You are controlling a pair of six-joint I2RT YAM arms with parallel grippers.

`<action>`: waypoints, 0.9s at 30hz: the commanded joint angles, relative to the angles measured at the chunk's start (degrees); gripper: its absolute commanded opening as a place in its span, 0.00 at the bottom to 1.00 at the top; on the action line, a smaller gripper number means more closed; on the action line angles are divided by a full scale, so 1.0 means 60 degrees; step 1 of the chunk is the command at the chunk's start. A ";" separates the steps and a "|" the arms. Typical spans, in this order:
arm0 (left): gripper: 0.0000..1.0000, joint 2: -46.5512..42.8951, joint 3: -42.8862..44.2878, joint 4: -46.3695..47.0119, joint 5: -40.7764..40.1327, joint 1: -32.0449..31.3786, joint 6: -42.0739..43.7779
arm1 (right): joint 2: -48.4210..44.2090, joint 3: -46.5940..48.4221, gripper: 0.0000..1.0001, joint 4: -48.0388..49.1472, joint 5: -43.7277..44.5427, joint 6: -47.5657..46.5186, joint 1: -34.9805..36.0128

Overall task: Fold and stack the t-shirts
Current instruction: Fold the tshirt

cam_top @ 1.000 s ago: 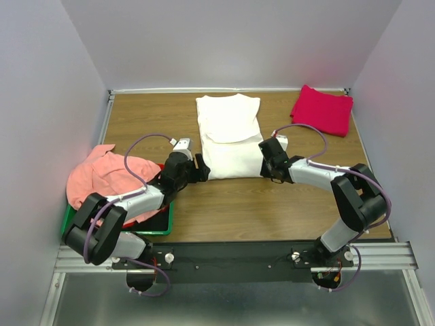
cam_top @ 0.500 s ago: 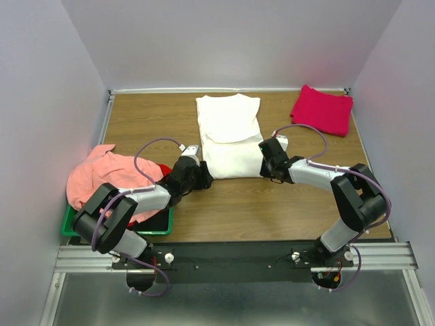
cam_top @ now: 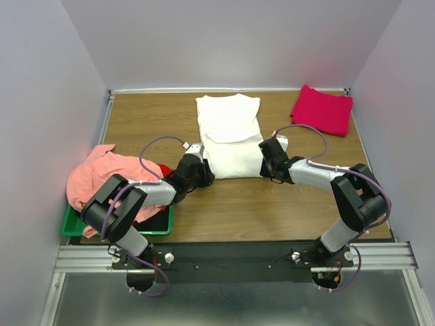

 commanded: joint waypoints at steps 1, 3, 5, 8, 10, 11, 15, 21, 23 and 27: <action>0.38 0.0216 -0.0051 -0.0562 -0.0339 -0.0139 -0.0072 | 0.0026 -0.0300 0.15 -0.0327 -0.0126 0.0078 -0.0014; 0.36 0.0187 -0.0124 -0.0607 -0.0399 -0.0139 -0.0087 | 0.0011 -0.0300 0.15 -0.0327 -0.0126 0.0092 -0.0014; 0.27 0.0172 -0.0198 -0.0578 -0.0457 -0.0153 -0.0087 | 0.0026 -0.0300 0.12 -0.0327 -0.0126 0.0092 -0.0014; 0.01 0.0303 -0.0184 -0.0446 -0.0268 -0.0153 -0.0014 | -0.0033 -0.0300 0.03 -0.0327 -0.0155 0.0049 -0.0014; 0.00 0.0246 -0.0125 -0.0519 -0.0223 -0.0153 0.0088 | -0.0222 -0.0315 0.00 -0.0356 -0.0199 0.0005 -0.0014; 0.00 0.0158 -0.0009 -0.0650 -0.0310 -0.0153 0.0190 | -0.0354 -0.0344 0.00 -0.0371 -0.0243 -0.0025 -0.0014; 0.00 -0.0883 0.0270 -0.1384 -0.0516 -0.0153 0.0352 | -0.1336 -0.0461 0.00 -0.0634 -0.0302 -0.0186 -0.0014; 0.00 -0.3195 0.0549 -0.2496 -0.0209 -0.0212 0.0484 | -0.3092 -0.0286 0.00 -0.1454 -0.0521 -0.0420 0.0001; 0.00 -0.3884 0.0622 -0.2905 -0.0121 -0.0285 0.0558 | -0.3531 -0.0198 0.00 -0.1849 -0.0536 -0.0450 0.0059; 0.00 -0.4602 0.0724 -0.3741 0.0069 -0.0387 0.0616 | -0.4294 0.0036 0.00 -0.2611 -0.0463 -0.0494 0.0190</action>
